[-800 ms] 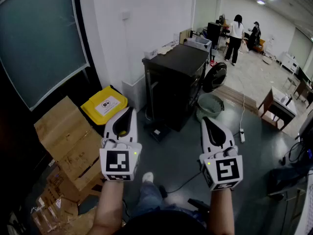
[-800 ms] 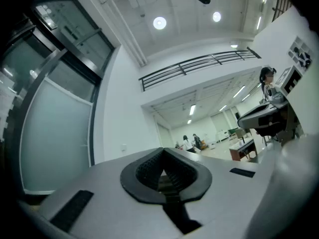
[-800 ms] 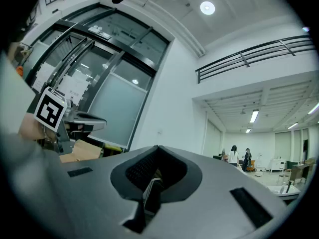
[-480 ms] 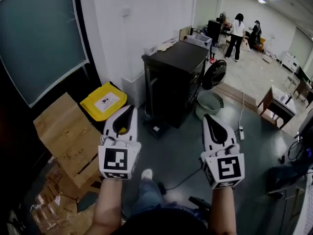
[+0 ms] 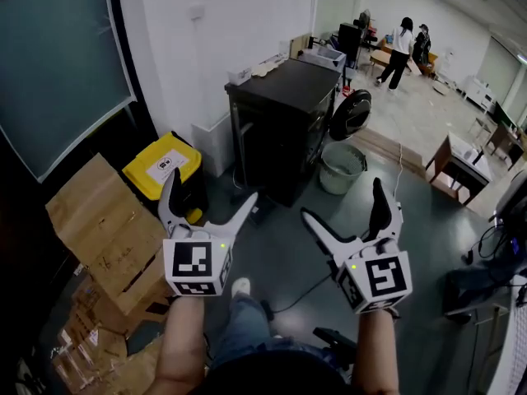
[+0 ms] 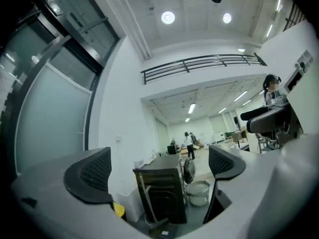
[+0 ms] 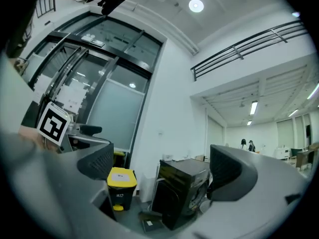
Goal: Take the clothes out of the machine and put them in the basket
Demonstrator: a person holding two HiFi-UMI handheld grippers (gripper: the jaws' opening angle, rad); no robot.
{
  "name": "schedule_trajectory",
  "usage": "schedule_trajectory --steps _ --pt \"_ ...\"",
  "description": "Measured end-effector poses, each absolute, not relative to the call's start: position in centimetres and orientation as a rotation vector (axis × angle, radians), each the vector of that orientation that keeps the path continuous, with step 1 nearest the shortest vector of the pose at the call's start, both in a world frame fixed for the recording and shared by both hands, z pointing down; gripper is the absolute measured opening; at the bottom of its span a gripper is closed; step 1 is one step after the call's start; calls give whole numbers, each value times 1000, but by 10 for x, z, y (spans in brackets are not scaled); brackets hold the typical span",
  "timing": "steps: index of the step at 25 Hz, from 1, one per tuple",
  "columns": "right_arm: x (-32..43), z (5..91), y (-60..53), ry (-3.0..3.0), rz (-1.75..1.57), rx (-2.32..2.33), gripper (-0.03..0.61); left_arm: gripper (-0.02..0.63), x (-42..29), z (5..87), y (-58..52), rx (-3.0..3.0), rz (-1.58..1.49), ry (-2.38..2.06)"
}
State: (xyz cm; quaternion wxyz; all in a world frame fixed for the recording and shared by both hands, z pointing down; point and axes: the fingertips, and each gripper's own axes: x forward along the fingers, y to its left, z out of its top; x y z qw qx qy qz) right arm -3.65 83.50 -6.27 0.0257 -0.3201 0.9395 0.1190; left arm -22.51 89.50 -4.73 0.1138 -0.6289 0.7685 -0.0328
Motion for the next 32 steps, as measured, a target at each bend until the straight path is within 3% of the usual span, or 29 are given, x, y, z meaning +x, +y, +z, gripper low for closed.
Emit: schedule_trajectory --steps 8,18,32 --pt "-53 -65 786 2835 172 -1057 572 571 -257 -29 846 -1881 -184 2288" --pt "-119 -44 676 2984 357 -1253 568 568 -328 -17 736 -1971 -253 2247" --pt "-211 -5 555 3005 173 -1415 565 568 -441 18 611 -2127 -241 2266"
